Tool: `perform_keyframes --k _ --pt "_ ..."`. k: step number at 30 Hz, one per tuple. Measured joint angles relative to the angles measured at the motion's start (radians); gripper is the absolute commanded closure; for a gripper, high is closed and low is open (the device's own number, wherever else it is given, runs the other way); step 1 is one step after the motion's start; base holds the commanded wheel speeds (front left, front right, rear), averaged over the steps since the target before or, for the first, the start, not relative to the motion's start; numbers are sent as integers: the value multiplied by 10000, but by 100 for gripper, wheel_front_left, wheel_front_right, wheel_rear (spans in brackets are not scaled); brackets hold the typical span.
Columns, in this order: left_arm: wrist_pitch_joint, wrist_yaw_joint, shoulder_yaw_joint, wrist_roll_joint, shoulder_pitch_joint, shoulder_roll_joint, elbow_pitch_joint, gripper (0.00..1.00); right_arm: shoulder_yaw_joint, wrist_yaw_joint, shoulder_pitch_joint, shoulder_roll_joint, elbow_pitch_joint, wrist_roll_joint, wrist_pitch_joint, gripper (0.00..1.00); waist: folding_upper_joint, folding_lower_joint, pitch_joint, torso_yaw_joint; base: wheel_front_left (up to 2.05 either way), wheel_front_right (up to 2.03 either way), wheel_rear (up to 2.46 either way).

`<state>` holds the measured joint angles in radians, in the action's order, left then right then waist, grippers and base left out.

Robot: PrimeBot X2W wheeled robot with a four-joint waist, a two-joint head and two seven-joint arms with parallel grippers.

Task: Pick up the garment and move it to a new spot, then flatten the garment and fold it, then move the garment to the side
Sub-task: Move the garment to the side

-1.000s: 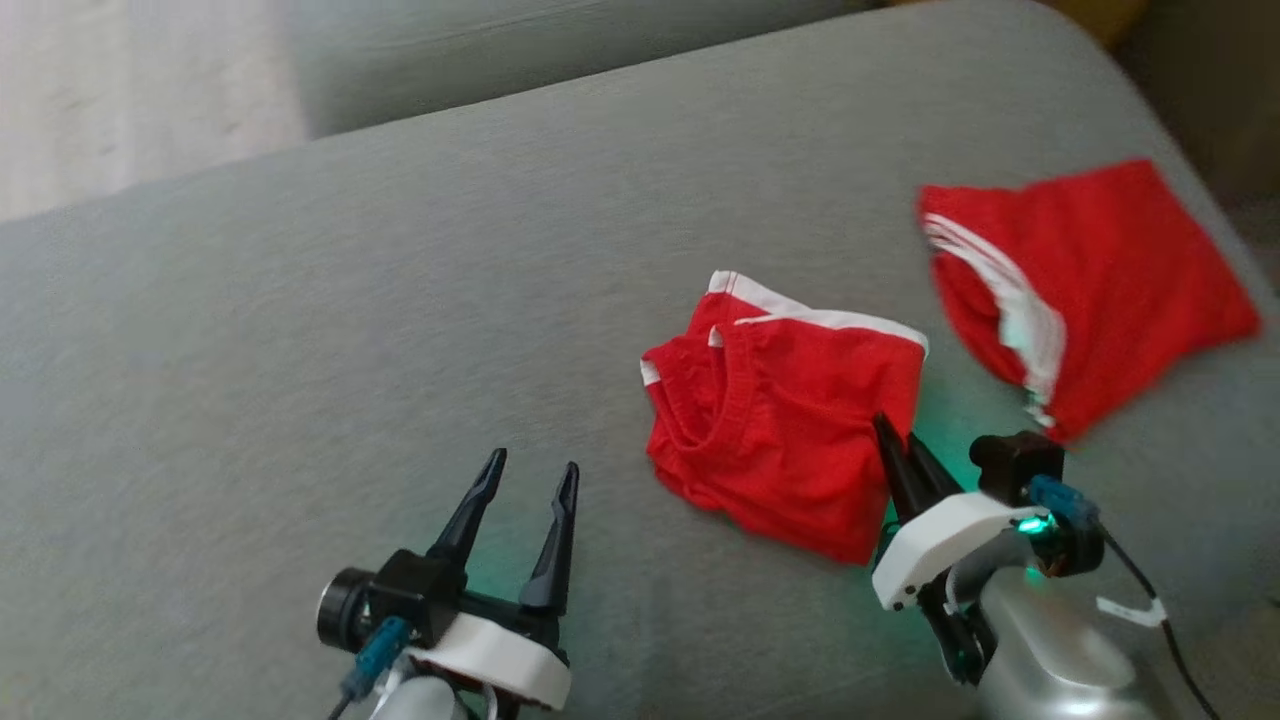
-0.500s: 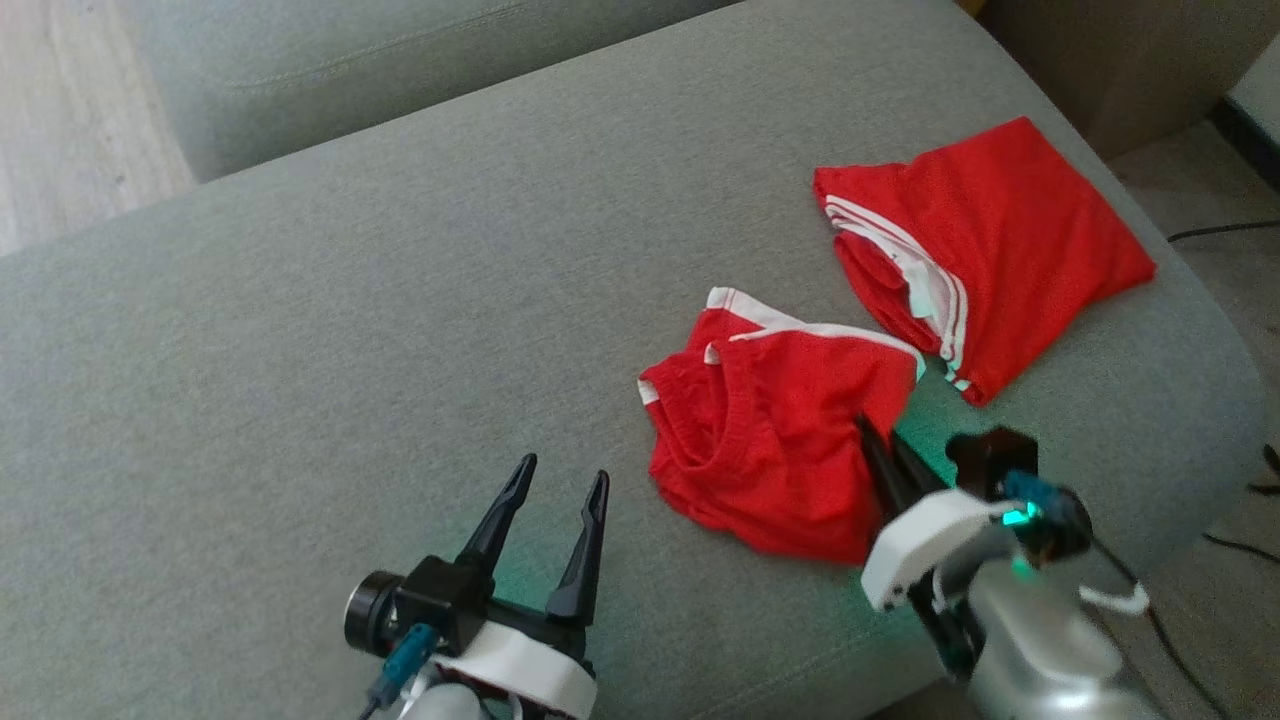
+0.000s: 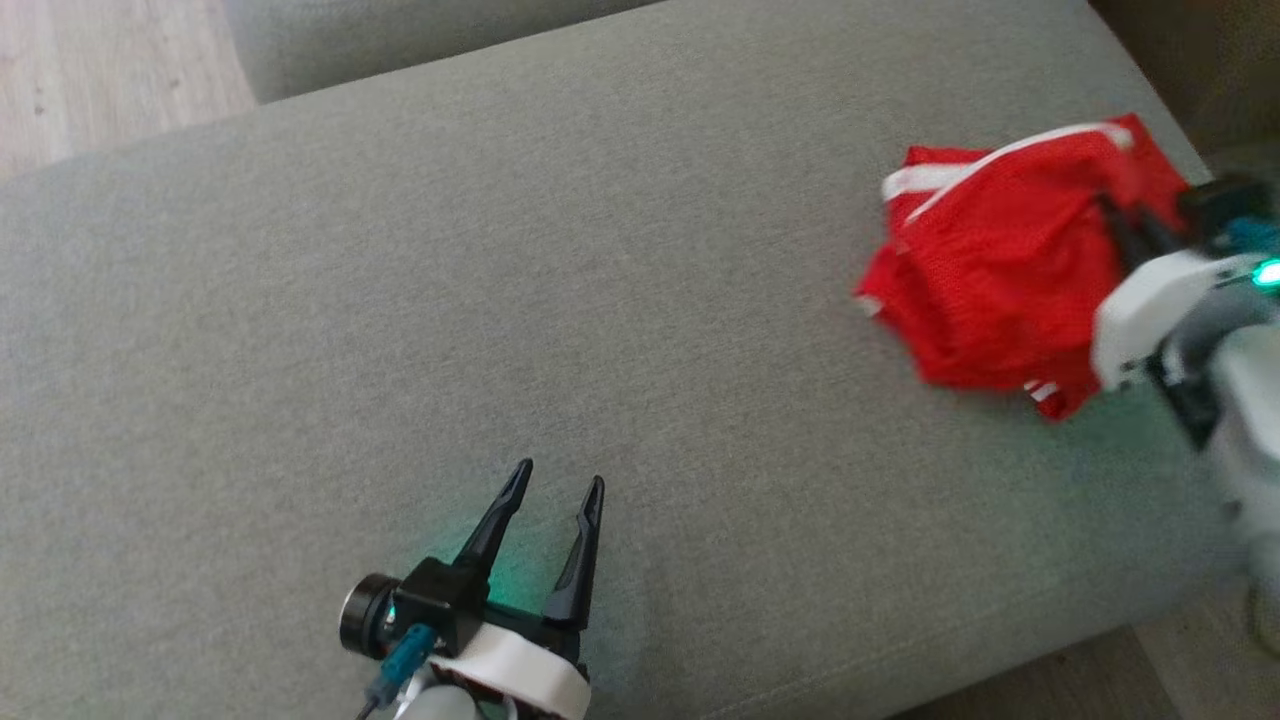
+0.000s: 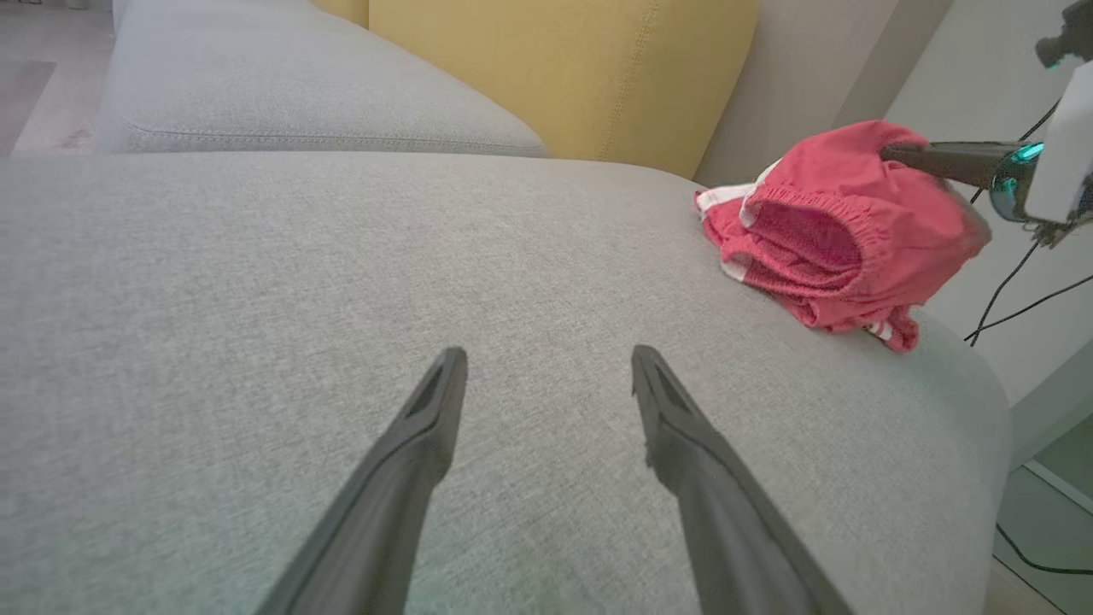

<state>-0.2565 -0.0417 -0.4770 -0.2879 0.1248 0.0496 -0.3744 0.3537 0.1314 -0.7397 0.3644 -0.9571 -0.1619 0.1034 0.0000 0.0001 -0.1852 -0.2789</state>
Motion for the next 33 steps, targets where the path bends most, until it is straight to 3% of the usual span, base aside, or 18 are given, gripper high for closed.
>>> perform_keyframes --k 5,6,7,14,18,23,27,33 --pt "0 -35 58 130 187 0 -69 0 -606 0 -586 545 -853 644 -115 100 0 0 -199 169 0 0 0" --pt "0 -35 88 165 244 -2 -69 0 -834 0 -685 583 -1047 748 -113 68 0 0 -231 195 0 0 0" --pt "0 -35 117 167 296 -2 -81 0 -1112 0 -760 627 -1223 874 -90 0 0 0 -262 220 0 0 0" --pt "0 -25 313 253 411 -2 -134 0 -3162 0 -1177 610 -1530 2153 1064 0 0 0 -308 349 0 0 0" --pt "0 127 803 245 379 -6 -86 0 -3942 0 -1051 -303 -920 2617 1390 0 0 -1 -167 358 0 0 0" --pt "0 234 1285 303 305 -8 -90 0 -3975 0 -190 -1747 1404 2552 1467 0 0 0 -49 455 0 0 0" --pt "0 255 1712 355 298 -12 -79 0 -3962 0 1466 -2428 2690 2176 1475 0 0 -1 62 674 0 0 0" --pt "0 523 2234 355 75 -12 -42 0 -3618 0 2929 -2949 3482 1703 1475 0 0 -1 184 960 0 0 0"
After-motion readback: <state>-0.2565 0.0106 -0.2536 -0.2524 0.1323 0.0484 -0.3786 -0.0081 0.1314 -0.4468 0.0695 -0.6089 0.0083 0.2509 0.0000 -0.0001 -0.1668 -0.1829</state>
